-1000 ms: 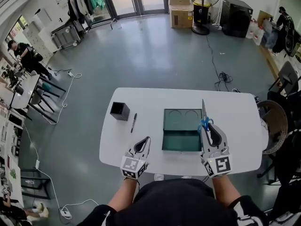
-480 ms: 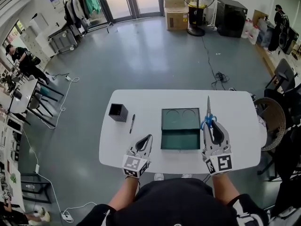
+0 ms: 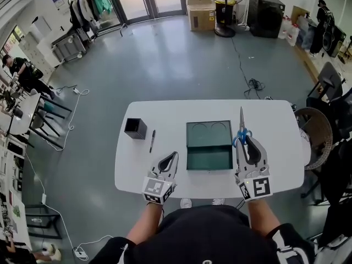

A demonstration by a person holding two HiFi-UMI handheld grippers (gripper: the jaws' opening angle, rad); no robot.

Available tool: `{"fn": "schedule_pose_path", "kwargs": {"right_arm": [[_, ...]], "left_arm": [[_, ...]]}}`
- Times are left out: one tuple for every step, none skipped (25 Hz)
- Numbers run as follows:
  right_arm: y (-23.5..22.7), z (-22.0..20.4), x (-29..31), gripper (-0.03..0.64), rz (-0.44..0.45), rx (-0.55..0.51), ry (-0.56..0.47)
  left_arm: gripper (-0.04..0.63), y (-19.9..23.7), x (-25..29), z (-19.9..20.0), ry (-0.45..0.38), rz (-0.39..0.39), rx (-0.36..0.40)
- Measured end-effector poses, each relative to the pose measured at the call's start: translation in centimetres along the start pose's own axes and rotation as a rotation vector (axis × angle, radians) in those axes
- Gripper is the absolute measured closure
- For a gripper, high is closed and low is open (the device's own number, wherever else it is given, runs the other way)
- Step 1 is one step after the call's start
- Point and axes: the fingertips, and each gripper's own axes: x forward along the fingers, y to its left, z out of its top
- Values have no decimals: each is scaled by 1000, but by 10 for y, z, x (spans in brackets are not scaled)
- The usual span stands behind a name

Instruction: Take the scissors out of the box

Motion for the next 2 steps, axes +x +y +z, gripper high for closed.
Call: {"fn": "schedule_pose_path", "kwargs": {"right_arm": [[0,0,0,526,1,-2,0],[0,0,1,526,1,-4,-1]], "left_arm": [[588,0,1,1,-1,0,1],[588,1,1,1,-2,0,1]]}}
